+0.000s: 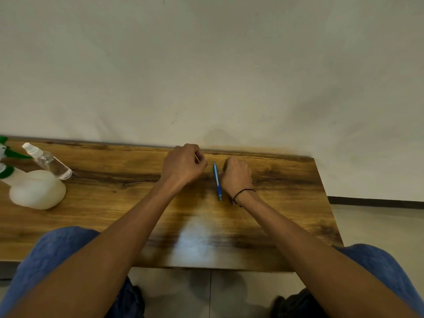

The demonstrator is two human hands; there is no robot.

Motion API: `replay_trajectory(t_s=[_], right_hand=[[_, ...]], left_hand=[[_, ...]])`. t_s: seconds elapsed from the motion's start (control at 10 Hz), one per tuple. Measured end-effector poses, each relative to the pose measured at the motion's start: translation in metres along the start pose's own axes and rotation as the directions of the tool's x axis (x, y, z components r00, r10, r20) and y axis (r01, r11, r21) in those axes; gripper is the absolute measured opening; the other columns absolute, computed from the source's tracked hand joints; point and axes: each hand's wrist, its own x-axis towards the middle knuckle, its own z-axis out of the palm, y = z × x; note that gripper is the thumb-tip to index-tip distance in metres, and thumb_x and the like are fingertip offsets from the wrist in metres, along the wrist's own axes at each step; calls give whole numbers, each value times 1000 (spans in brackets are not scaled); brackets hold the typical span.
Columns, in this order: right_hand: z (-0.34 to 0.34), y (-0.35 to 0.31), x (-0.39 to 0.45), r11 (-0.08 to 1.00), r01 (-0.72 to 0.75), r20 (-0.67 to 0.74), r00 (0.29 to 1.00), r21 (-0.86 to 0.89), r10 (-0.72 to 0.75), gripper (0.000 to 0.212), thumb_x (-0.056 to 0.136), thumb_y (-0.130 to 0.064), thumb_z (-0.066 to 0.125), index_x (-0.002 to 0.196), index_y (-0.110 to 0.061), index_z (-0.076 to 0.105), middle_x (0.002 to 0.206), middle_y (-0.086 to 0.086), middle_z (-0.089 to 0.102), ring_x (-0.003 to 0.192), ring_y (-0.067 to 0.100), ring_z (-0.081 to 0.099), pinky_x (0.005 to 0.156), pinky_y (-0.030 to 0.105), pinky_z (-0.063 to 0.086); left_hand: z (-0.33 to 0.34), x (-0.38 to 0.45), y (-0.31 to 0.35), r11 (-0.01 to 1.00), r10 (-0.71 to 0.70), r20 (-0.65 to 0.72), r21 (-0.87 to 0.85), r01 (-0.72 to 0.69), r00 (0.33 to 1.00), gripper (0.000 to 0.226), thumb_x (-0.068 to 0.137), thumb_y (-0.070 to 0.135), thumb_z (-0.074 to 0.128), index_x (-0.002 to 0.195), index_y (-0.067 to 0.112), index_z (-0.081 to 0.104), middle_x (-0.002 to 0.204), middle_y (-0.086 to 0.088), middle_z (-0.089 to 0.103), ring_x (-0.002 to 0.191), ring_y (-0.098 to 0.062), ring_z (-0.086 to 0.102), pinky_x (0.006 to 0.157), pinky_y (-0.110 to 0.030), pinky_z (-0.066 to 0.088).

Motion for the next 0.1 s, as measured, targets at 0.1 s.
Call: replay_trajectory(t_s=[0.1], right_hand=[[-16,8,-8,1000,22,-88,996,6,-21,8,91,-3,64,87,-8,70,95,13,72,91,36,70,71,43,61]], left_hand=[[-10,-19,-4,998,59,-68,-18,-61,996,15,98,35,65,98,22,73,85,7,73,74,-11,67,65,-30,55]])
